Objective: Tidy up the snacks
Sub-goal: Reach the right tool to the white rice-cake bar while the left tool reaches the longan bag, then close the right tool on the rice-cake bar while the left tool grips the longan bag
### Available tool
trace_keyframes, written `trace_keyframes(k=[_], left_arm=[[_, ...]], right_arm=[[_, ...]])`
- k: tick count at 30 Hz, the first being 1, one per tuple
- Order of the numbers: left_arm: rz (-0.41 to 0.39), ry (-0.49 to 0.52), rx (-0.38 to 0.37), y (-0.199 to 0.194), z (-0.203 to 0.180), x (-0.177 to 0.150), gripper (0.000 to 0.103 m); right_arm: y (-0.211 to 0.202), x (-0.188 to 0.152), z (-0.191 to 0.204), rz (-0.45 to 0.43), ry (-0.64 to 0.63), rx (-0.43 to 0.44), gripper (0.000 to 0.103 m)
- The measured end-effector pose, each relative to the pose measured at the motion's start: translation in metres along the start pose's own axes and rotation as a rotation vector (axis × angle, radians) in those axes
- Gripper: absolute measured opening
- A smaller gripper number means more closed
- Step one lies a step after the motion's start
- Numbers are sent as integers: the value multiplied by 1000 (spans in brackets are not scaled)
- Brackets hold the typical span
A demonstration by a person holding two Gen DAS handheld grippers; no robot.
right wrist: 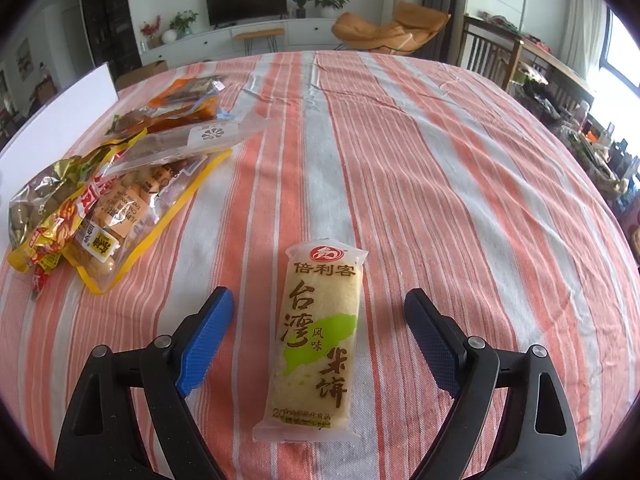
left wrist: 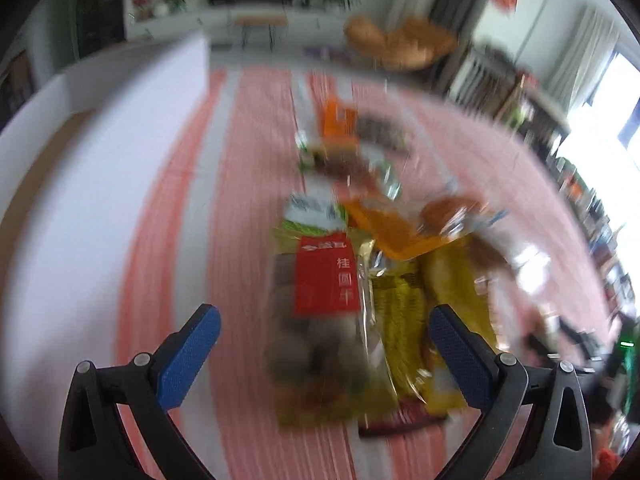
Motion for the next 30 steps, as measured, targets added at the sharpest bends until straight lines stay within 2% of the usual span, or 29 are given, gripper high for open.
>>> trace_keyframes(k=[1, 2, 3, 5, 8, 12, 15, 16, 17, 19, 22, 23, 25, 28, 29, 30], left_arm=[[34, 16, 29, 12, -2, 3, 94], [44, 42, 77, 23, -4, 1, 79], [45, 53, 69, 24, -4, -1, 69], [22, 35, 57, 14, 1, -11, 64], [29, 24, 28, -3, 10, -41, 64], [51, 62, 66, -33, 22, -101, 71], [34, 80, 101, -46, 25, -122, 74], [24, 88, 112, -48, 25, -124, 79], [11, 106, 135, -49, 25, -126, 80], [3, 125, 156, -49, 25, -127, 82], [4, 134, 166, -45, 25, -126, 81], [4, 135, 176, -42, 24, -127, 81], [3, 129, 181, -41, 23, -127, 78], [-16, 108, 159, -44, 23, -131, 69], [-28, 107, 158, -45, 23, -132, 68], [-37, 105, 153, -46, 23, -133, 66]], right_arm=[[0, 0, 0, 0, 0, 0, 89], [0, 0, 0, 0, 0, 0, 89], [0, 0, 0, 0, 0, 0, 89], [0, 0, 0, 0, 1, 1, 89], [-1, -1, 1, 0, 3, 4, 89], [0, -1, 0, 0, 6, 12, 90], [1, -1, 0, 3, 7, 32, 96], [1, 0, -1, 8, 1, 48, 98], [3, 3, -1, 32, -14, 69, 98], [5, 14, -9, 139, -25, 145, 97], [5, 27, -32, 278, 162, 291, 96], [5, 30, -36, 304, 200, 308, 96], [7, 35, -33, 343, 185, 281, 96], [15, 28, -22, 407, 113, 169, 94], [13, 27, -19, 389, 93, 144, 92], [10, 25, -17, 386, 83, 125, 77]])
Point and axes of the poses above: each gripper's, at about its wrist camera, not at the fingertips, and y roughly the way its jaws point, z to its left, x to its top, the point moved 2 cm from there along y, roughly the way its jaws point, and after that the axes turned 2 degrees about -y, right-handed, at the moved point
